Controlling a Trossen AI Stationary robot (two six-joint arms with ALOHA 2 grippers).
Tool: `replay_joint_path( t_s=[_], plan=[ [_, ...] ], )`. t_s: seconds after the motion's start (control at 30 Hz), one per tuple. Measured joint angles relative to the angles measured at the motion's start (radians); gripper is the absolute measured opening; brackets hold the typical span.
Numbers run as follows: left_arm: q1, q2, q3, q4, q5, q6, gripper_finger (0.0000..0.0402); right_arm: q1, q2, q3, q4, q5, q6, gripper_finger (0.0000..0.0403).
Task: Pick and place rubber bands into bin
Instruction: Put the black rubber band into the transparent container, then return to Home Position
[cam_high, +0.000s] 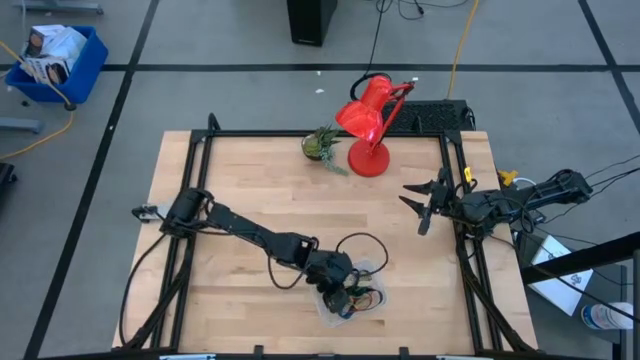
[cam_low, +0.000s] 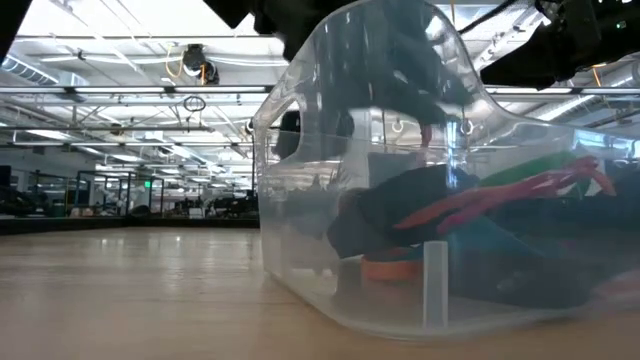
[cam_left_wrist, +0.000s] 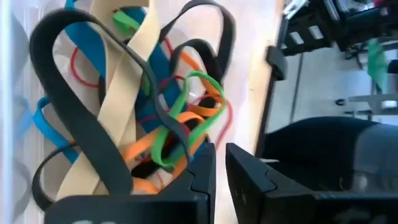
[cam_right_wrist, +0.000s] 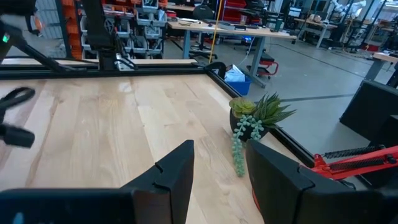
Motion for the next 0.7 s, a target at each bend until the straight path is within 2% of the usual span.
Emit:
replay_joint_path(
  t_s=[0.23,0.6,0.7],
  plan=[
    [0.035,-0.108,0.000,0.003,0.014,0.088,0.0042,0.000,0.000,0.000,-0.010,0.000,0.000,0.0144],
    [0.121,-0.532,0.001,-0.082,-0.040,0.405,0.0042,0.000,-0.002,0.000,-0.008,0.000,0.005,0.0144],
    [0.143,-0.644,0.001,-0.170,-0.048,0.543,0.0042,0.000,-0.013,0.000,0.019,0.002,0.025,0.0144]
  ],
)
